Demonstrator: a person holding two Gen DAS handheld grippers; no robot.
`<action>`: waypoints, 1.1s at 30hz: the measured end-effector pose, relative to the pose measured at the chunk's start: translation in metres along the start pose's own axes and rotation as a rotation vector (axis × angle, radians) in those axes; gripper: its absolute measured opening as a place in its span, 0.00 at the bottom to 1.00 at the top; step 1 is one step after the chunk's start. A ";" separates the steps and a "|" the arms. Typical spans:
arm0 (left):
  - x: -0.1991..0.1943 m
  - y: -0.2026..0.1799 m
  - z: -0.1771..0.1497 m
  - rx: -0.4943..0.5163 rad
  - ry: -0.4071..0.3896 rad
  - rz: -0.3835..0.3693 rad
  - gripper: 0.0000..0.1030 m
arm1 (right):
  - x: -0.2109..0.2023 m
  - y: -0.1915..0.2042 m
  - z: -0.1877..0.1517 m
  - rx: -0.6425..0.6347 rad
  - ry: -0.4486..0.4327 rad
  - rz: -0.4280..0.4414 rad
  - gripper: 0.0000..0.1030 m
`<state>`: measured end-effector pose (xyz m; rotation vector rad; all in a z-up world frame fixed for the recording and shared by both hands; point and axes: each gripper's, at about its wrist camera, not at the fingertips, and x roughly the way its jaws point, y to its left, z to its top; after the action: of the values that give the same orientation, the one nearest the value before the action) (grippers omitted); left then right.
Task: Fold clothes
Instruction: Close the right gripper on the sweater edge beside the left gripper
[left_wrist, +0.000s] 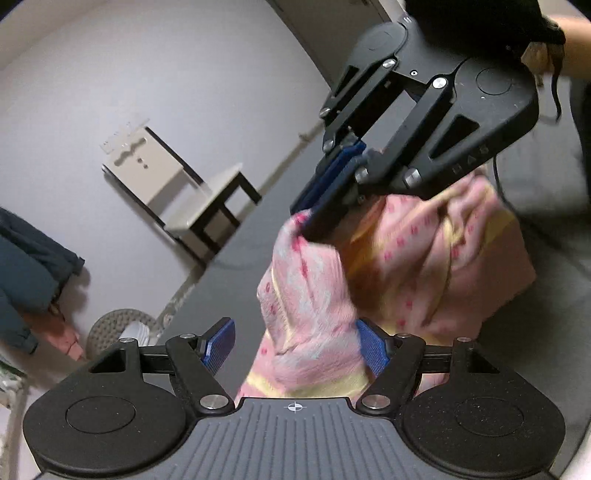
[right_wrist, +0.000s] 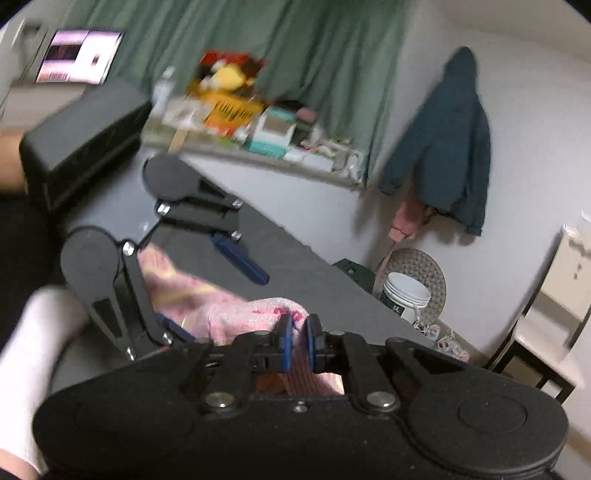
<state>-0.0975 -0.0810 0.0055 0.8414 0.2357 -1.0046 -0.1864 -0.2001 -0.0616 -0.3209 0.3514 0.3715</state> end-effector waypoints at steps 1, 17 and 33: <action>-0.003 0.004 0.002 -0.031 -0.024 -0.012 0.70 | 0.000 -0.003 -0.002 0.010 0.013 0.000 0.09; 0.013 0.015 -0.017 -0.103 0.168 -0.089 0.70 | 0.013 0.024 -0.028 -0.253 0.281 0.070 0.29; 0.019 0.026 -0.024 -0.137 0.204 -0.042 0.70 | 0.012 0.008 -0.039 -0.038 0.250 0.114 0.25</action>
<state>-0.0614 -0.0692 -0.0071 0.8163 0.4926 -0.9308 -0.1905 -0.2037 -0.1031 -0.3870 0.6096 0.4515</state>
